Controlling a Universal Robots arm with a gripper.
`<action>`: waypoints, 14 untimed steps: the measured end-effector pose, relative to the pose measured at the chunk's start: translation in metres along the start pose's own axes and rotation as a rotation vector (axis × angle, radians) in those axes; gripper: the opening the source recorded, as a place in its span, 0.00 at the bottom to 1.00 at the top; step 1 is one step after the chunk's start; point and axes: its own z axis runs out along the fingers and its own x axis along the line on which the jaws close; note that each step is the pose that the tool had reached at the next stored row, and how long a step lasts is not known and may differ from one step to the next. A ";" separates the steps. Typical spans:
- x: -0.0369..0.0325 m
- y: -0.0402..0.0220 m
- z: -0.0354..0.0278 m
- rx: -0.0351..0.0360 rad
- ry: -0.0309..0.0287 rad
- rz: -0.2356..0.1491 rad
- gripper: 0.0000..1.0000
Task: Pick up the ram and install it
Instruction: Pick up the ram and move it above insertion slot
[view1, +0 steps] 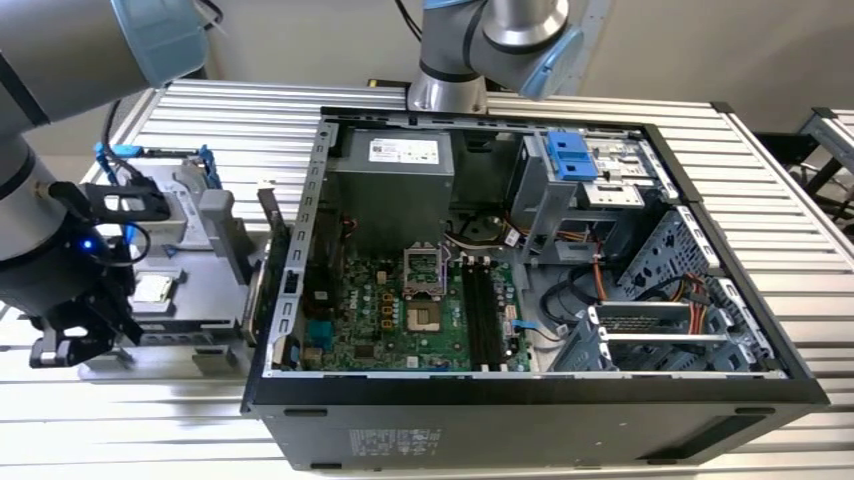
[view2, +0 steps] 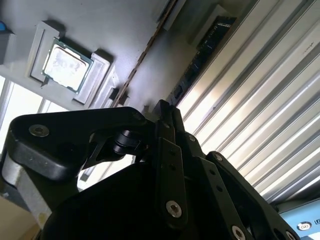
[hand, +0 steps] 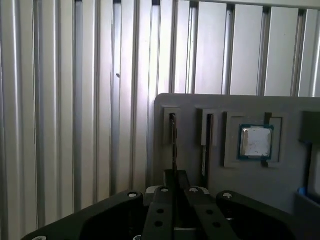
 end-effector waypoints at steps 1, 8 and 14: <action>-0.0001 0.0000 -0.0012 0.0000 0.0000 0.000 0.00; -0.0005 0.0001 -0.0105 0.0000 0.0000 0.000 0.00; -0.0009 0.0001 -0.0178 0.0001 0.0000 0.000 0.00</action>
